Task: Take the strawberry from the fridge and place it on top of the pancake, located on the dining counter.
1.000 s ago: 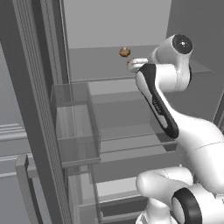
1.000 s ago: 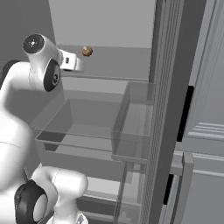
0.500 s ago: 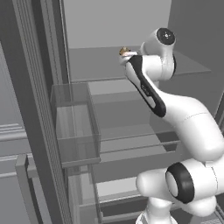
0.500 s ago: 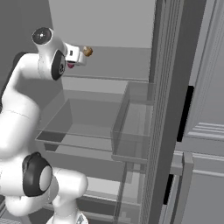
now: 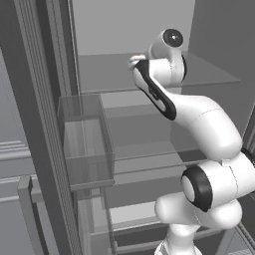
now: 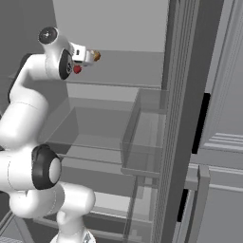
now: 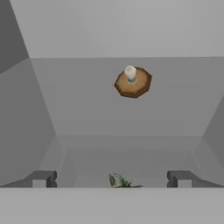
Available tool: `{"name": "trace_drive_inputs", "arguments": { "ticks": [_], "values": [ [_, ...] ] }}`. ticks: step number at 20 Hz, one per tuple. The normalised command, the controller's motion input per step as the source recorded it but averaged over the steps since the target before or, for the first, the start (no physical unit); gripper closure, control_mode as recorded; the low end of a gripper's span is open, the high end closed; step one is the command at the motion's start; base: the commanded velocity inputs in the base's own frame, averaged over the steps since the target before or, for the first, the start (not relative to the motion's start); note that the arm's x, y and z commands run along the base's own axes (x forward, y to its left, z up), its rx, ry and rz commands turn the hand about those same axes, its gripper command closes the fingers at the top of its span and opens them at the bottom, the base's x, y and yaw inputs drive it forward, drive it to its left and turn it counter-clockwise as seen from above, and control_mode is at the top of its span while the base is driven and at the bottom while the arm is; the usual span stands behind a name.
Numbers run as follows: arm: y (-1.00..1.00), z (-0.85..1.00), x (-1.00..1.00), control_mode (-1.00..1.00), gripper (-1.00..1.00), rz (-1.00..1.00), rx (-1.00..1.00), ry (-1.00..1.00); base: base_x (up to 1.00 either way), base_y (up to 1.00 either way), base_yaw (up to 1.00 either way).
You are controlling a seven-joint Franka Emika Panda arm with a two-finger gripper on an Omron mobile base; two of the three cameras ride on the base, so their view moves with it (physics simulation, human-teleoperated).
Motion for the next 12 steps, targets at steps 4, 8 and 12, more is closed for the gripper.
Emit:
{"name": "trace_drive_inputs", "arguments": {
  "ticks": [4, 8, 12],
  "values": [
    [-0.07, 0.0, 0.05, -1.0, -1.0, 0.0, 0.0, 0.0, 0.0, 0.0, 0.0],
    [-0.16, 0.0, -0.1, -1.0, -1.0, 0.0, 0.0, 0.0, 0.0, 0.0, 0.0],
    [-0.07, -0.07, -0.05, -1.0, -1.0, 0.0, 0.0, 0.0, 0.0, 0.0, 0.0]
  ]
}}
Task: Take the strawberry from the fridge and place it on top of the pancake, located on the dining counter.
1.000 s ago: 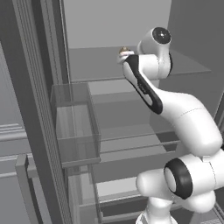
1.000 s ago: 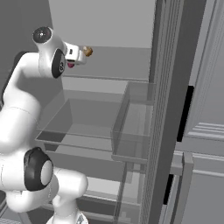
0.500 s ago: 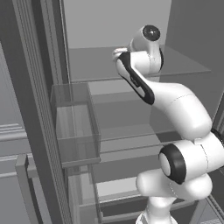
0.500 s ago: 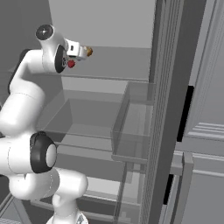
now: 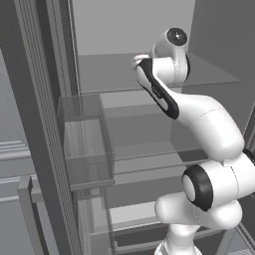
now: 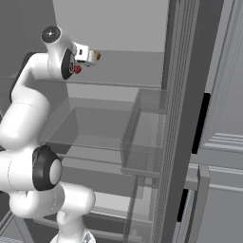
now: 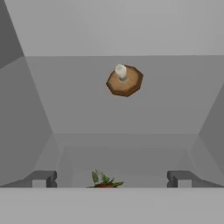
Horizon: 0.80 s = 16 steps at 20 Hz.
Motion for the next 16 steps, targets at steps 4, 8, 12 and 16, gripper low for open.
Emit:
{"name": "trace_drive_inputs", "arguments": {
  "ticks": [4, 8, 12, 16],
  "values": [
    [0.04, -0.14, 0.0, -1.0, -1.0, 0.0, 0.0, 0.03, 0.0, 0.0, 0.0],
    [0.14, -0.11, 0.0, -1.0, -1.0, 0.0, 0.0, 0.02, 0.0, 0.0, 0.0],
    [0.05, -0.17, 0.04, -1.0, -1.0, 0.0, 0.0, 0.0, 0.0, 0.0, 0.0],
    [0.0, -0.14, 0.02, -1.0, -1.0, 0.0, 0.0, 0.0, 0.0, 0.0, 0.0]
  ]
}}
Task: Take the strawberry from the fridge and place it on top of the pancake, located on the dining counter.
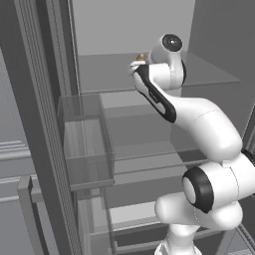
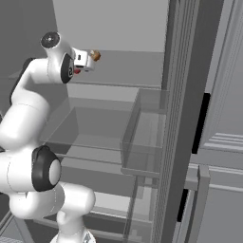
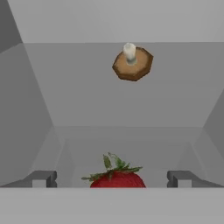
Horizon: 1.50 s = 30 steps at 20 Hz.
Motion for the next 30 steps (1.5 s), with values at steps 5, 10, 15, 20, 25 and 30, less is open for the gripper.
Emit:
{"name": "trace_drive_inputs", "arguments": {
  "ticks": [5, 10, 15, 20, 25, 30],
  "values": [
    [0.0, -0.07, 0.0, -1.0, -1.0, 0.0, 0.0, 0.0, 0.0, 0.0, 0.0],
    [0.0, -0.05, 0.06, -1.0, -1.0, 0.0, 0.0, 0.0, 0.0, 0.0, 0.0],
    [0.0, 0.0, 0.11, -1.0, 1.0, 0.0, 0.0, 0.0, 0.0, 0.0, 0.0],
    [-0.05, 0.0, 0.0, -1.0, 1.0, 0.0, 0.0, 0.0, 0.0, 0.0, 0.0],
    [-0.12, 0.0, -0.15, -1.0, 1.0, 0.0, 0.0, 0.0, 0.0, 0.0, 0.0],
    [-0.26, 0.04, -0.69, -1.0, 1.0, -0.07, 0.0, -0.02, 0.0, 0.0, 0.0]
  ]
}}
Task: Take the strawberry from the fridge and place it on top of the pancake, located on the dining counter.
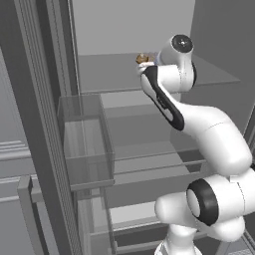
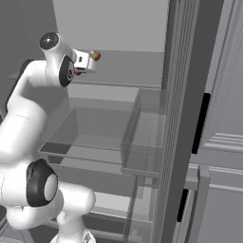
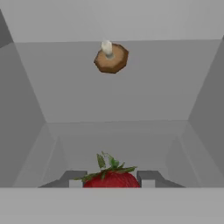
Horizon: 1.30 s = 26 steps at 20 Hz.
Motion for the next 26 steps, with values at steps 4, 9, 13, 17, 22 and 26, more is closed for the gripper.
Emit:
{"name": "trace_drive_inputs", "arguments": {
  "ticks": [4, 9, 13, 17, 22, 26],
  "values": [
    [-0.36, 0.13, -0.99, -1.0, 1.0, -0.05, 0.0, 0.03, 0.0, 0.0, 0.0],
    [-0.06, -0.02, -1.0, -1.0, 1.0, 0.0, 0.0, 0.33, 0.0, 0.0, 0.0],
    [0.0, -0.53, -1.0, -1.0, 1.0, 0.0, -0.02, 0.27, 0.0, 0.0, 0.0],
    [-0.34, -0.98, -1.0, -1.0, 1.0, 0.0, -0.04, 0.01, 0.0, 0.0, 0.0],
    [-0.27, -0.84, -0.97, -1.0, 1.0, -0.01, 0.0, -0.1, 0.0, 0.0, 0.0],
    [-0.1, -0.55, -0.67, -1.0, 1.0, -0.06, 0.0, -0.19, 0.0, 0.0, 0.0]
  ]
}}
